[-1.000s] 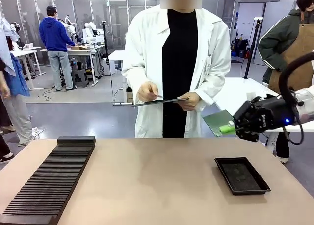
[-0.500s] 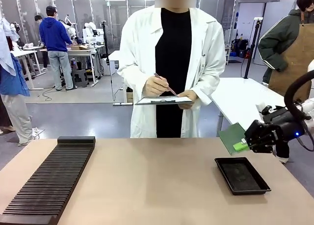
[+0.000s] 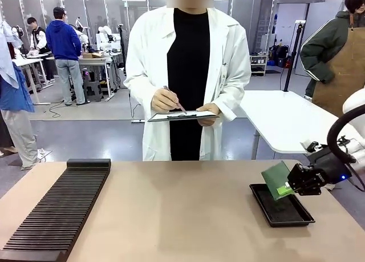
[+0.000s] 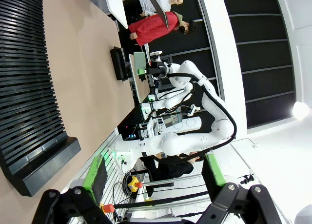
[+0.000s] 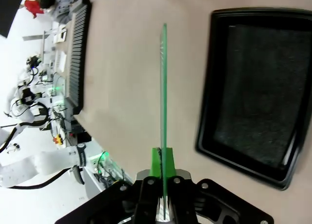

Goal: Inspect the PCB.
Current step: Place the Blank PCB in the ESD tray.

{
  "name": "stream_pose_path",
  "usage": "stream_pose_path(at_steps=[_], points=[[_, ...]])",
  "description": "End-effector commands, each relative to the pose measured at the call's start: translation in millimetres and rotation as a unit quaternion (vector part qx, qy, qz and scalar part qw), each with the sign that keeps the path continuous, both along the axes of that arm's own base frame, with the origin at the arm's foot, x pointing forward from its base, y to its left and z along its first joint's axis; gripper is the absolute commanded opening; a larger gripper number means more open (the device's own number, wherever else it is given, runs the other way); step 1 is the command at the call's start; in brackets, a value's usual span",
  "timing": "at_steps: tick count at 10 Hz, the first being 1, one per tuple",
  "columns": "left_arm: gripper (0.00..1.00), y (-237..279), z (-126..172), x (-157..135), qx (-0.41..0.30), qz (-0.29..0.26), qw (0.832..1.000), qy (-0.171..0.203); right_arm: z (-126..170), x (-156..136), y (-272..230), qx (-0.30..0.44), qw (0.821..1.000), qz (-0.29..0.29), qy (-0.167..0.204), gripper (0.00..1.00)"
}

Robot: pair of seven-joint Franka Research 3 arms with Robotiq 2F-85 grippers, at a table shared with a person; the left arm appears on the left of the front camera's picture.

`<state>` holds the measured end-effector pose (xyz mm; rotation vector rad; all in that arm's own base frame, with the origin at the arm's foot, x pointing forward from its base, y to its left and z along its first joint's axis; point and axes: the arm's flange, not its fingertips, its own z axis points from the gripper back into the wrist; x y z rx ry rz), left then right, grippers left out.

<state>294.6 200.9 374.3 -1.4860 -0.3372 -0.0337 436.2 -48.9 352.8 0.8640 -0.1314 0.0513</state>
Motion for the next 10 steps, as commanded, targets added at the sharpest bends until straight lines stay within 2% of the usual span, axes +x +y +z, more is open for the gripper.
stream_pose_path(at_steps=[1,6,10], points=[[1.00,1,2,-1,0.006,0.003,1.000,0.000,-17,3,-1,-0.038,0.999,0.000,-0.020,0.03],[1.00,1,2,-1,0.006,0.003,1.000,0.000,-44,-5,3,-0.073,0.997,0.004,-0.016,0.03],[1.00,1,2,-1,0.006,0.003,1.000,0.000,-54,2,11,-0.081,0.997,-0.006,-0.008,0.03]])
